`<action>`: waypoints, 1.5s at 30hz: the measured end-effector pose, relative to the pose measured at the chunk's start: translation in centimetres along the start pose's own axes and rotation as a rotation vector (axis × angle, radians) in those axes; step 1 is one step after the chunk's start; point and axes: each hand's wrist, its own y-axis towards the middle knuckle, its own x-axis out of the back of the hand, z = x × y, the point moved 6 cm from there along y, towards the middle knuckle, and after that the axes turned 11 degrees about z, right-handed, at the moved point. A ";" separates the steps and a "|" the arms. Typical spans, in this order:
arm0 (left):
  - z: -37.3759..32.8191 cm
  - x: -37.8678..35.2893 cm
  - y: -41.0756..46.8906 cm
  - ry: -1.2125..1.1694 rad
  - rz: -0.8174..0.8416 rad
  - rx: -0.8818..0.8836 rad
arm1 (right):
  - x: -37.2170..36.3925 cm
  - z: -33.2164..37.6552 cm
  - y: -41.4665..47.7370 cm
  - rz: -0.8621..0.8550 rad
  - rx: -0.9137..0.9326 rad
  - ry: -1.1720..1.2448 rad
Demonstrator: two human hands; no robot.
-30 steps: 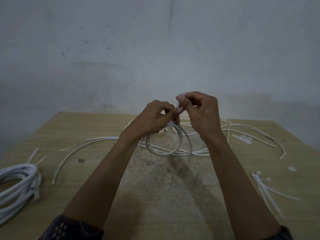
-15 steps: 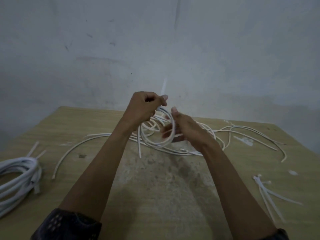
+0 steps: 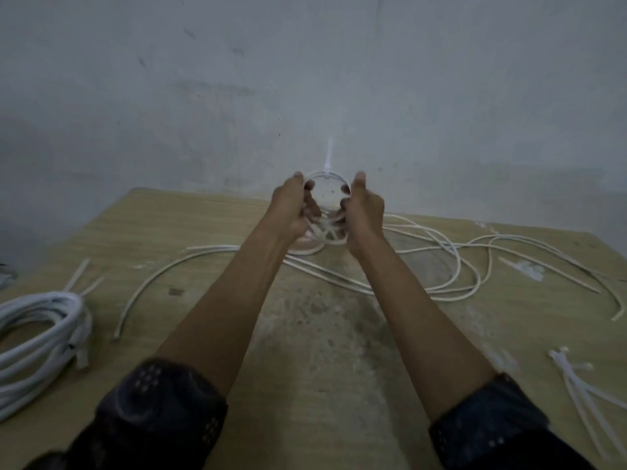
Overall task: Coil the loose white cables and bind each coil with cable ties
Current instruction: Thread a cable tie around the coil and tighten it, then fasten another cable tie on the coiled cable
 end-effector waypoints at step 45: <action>-6.4 5.1 3.6 1.324 -0.413 -0.563 | -3.5 -0.6 2.2 0.374 0.060 -0.823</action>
